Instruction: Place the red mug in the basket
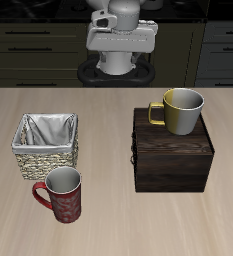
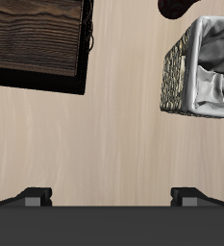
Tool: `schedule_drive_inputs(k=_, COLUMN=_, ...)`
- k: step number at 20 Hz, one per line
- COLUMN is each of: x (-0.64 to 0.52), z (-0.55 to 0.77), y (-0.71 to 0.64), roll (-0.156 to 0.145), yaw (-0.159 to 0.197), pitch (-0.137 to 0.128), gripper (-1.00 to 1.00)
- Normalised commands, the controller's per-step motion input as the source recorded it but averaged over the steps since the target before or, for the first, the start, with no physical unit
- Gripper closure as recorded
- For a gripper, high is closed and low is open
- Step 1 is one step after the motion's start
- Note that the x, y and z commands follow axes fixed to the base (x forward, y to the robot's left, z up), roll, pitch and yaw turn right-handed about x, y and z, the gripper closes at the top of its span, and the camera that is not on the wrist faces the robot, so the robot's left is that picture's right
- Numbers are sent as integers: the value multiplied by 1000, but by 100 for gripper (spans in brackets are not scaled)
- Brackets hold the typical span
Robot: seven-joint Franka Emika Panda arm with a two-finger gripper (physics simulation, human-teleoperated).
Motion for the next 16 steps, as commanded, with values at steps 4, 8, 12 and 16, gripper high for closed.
schedule_drive_inputs(k=4, x=143, z=16, y=-194, roll=15, yaw=24, pitch=10, gripper=-100)
schedule_drive_inputs(k=8, x=274, z=4, y=-394, roll=23, yaw=7, pitch=43, gripper=-100)
schedule_drive_inputs(k=12, x=239, z=11, y=-315, roll=3, yaw=24, pitch=20, gripper=-100)
schedule_drive_inputs(k=16, x=314, z=32, y=-452, roll=17, yaw=-49, pitch=51, gripper=-100)
